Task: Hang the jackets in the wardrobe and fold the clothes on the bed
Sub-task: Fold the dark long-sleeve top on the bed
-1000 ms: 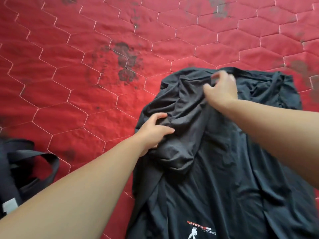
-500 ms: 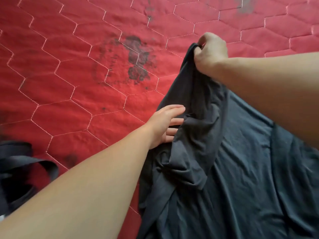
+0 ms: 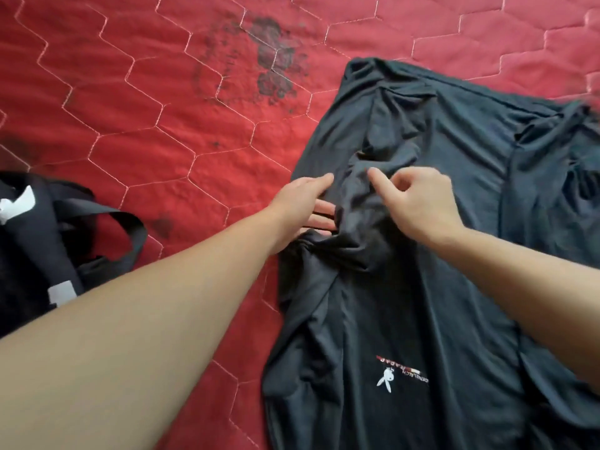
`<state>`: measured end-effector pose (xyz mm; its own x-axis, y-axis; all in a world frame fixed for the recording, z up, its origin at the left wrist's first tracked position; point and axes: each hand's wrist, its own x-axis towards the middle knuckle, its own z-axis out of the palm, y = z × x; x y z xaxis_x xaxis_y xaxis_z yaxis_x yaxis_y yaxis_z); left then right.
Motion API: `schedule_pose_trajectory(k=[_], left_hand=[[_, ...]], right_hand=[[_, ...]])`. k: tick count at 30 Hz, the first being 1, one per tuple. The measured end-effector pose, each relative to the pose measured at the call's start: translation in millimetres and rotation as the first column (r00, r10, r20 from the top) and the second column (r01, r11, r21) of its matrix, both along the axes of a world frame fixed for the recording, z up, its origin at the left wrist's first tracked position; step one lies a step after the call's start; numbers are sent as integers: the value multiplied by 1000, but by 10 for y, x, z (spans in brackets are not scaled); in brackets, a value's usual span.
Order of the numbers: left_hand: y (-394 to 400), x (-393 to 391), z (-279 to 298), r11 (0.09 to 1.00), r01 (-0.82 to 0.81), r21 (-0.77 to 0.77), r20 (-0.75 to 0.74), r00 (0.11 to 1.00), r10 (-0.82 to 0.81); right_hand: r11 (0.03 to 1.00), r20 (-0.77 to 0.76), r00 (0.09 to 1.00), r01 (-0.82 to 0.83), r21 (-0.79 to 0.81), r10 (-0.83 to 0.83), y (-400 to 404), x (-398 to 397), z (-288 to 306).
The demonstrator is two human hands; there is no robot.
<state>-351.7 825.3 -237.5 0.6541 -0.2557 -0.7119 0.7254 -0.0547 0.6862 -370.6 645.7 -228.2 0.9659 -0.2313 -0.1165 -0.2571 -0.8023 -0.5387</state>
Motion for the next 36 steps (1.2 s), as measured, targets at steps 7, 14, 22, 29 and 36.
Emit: schedule_pose_trajectory(k=[7, 14, 22, 29, 36], left_hand=[[380, -358, 231, 600, 560, 572, 53, 704, -708], [302, -672, 244, 962, 72, 264, 238, 962, -137], [375, -1111, 9, 796, 54, 603, 285, 917, -279], [560, -1084, 108, 931, 50, 361, 114, 989, -98], [350, -871, -16, 850, -23, 526, 157, 985, -70]], right_hand=[[853, -685, 723, 296, 431, 95, 342, -589, 158], [512, -413, 824, 565, 647, -388, 513, -582, 212], [969, -314, 939, -64, 240, 140, 715, -1501, -5], [620, -615, 608, 243, 746, 501, 502, -1620, 98], [781, -762, 278, 60, 622, 585, 396, -1301, 164]])
